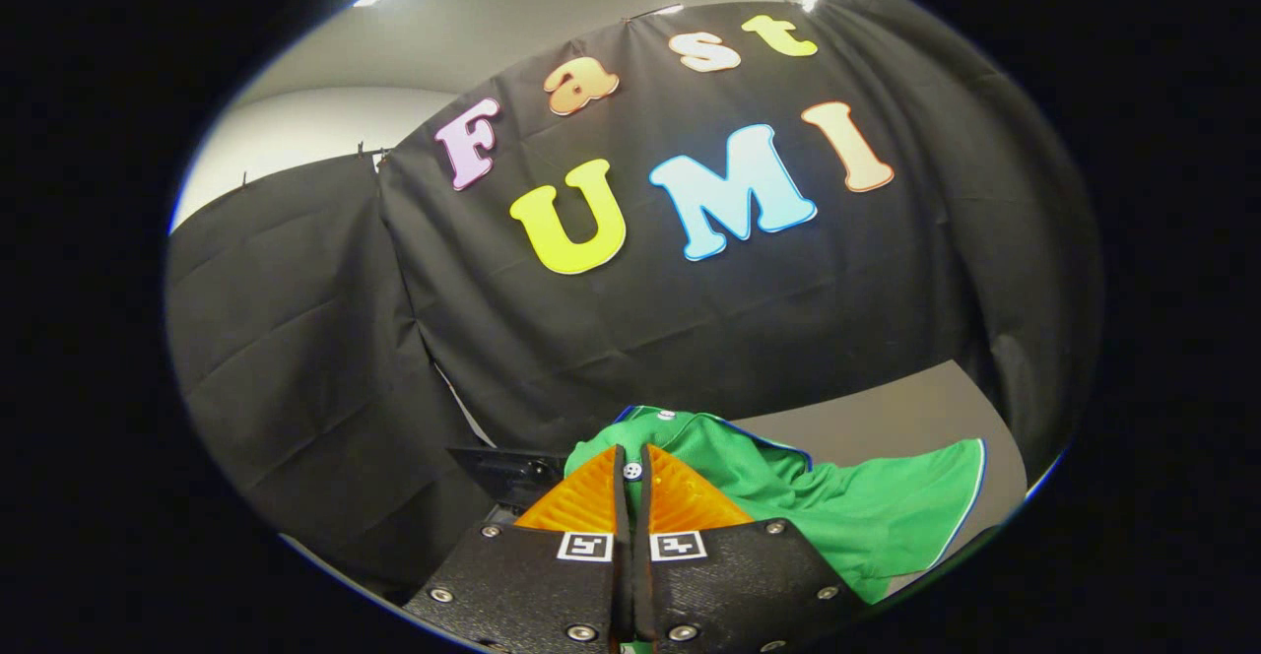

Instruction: Put the clothes into the washing machine and then close the washing machine lid.

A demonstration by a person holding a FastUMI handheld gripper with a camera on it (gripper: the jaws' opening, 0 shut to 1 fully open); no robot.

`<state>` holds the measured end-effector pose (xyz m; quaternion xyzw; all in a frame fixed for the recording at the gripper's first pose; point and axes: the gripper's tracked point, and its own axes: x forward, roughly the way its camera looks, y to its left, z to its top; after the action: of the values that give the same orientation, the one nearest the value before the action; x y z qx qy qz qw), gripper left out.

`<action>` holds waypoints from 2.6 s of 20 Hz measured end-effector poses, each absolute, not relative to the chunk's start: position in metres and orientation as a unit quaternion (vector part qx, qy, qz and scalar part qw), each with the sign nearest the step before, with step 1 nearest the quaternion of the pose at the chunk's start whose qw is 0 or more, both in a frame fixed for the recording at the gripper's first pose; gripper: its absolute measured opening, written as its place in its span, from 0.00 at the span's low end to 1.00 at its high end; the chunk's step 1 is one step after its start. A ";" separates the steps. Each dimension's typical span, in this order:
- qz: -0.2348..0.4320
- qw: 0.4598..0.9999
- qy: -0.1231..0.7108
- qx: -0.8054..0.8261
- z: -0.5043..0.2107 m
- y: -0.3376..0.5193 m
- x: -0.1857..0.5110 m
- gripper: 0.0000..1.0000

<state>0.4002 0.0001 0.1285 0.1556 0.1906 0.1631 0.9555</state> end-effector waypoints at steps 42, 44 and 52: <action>0.274 0.918 0.229 0.173 0.094 0.298 0.372 0.00; 0.271 0.916 0.242 0.170 0.074 0.305 0.372 0.00; 0.249 0.918 0.281 0.131 -0.002 0.324 0.377 0.00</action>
<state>0.3773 0.3244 -0.0017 0.1308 0.2807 0.2487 0.9177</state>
